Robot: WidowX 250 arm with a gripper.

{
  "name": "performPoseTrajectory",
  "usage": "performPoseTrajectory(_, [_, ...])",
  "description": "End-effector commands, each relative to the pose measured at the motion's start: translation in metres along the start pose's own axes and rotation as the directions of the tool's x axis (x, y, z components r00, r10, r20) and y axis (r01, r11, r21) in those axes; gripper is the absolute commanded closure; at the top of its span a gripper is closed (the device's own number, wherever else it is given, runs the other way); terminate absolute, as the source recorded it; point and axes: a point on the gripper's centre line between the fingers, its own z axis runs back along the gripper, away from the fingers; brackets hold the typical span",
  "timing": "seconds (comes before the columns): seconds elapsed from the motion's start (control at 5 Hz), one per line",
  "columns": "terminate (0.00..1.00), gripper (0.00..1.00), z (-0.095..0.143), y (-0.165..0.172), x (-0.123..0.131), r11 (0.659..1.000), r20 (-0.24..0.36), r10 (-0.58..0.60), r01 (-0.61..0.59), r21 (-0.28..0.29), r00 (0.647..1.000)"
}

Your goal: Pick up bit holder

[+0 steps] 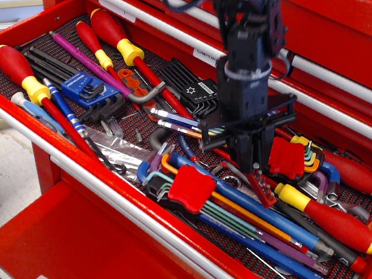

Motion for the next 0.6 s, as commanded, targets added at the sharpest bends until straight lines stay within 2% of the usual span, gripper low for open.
performPoseTrajectory(0.0, [0.00,1.00,0.089,-0.021,-0.010,1.000,0.134,0.026,-0.027,0.009,0.991])
performPoseTrajectory(0.2, [0.00,1.00,0.119,-0.015,-0.017,0.999,0.238,0.002,-0.010,0.033,0.971])
performPoseTrajectory(0.4, [1.00,1.00,0.137,-0.013,-0.020,0.996,0.323,-0.026,-0.004,0.092,0.946])
